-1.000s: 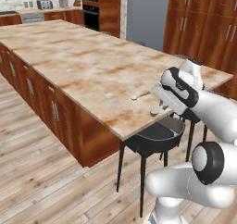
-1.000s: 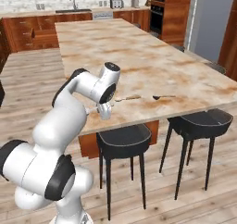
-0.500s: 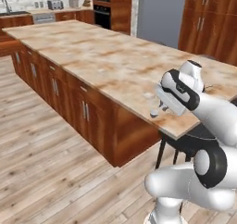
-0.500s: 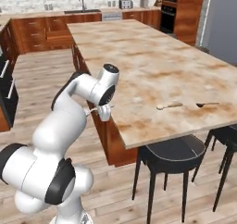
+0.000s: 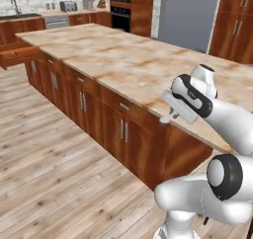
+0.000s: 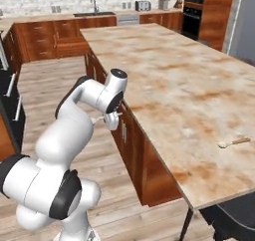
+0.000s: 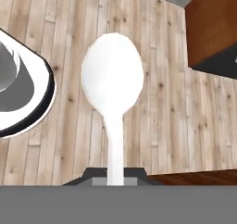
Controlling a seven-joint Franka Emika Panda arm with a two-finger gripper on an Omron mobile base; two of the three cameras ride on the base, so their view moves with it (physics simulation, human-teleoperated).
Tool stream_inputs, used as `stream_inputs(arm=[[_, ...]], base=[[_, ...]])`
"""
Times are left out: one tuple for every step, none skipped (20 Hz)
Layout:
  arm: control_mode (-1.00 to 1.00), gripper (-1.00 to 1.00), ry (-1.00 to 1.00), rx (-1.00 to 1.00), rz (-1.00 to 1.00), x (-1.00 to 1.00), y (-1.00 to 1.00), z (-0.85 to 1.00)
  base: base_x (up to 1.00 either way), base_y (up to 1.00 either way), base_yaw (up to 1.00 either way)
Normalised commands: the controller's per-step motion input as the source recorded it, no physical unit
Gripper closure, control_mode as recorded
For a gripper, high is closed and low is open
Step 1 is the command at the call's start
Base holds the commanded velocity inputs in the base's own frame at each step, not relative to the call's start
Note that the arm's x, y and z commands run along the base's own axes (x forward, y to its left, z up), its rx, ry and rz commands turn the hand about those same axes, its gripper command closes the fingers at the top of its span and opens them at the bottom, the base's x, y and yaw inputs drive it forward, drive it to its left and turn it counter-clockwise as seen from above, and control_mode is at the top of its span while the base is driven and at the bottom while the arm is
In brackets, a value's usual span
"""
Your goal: Pick up the metallic utensils from the counter and place them in the open drawer. Make sure not to pick up any wooden utensils.
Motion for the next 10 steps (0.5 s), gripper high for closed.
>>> stream_inputs(arm=[[1.00,1.00,0.00,0.00,0.00,0.00,0.00,0.00],[1.00,1.00,0.00,0.00,0.00,0.00,0.00,0.00],[1.00,1.00,0.00,0.00,0.00,0.00,0.00,0.00],[1.00,1.00,0.00,0.00,0.00,0.00,0.00,0.00],[1.00,1.00,0.00,0.00,0.00,0.00,0.00,0.00],[1.00,1.00,0.00,0.00,0.00,0.00,0.00,0.00],[1.00,1.00,0.00,0.00,0.00,0.00,0.00,0.00],[1.00,1.00,0.00,0.00,0.00,0.00,0.00,0.00],[1.00,1.00,0.00,0.00,0.00,0.00,0.00,0.00],[1.00,1.00,0.00,0.00,0.00,0.00,0.00,0.00]], base=[[0.97,1.00,-0.15],[0.96,1.00,-0.16],[0.98,1.00,-0.13],[1.00,1.00,-0.05],[1.00,0.93,0.00],[1.00,0.80,0.00],[1.00,0.59,0.00],[1.00,0.51,0.00],[1.00,0.51,0.00],[1.00,0.44,0.09]])
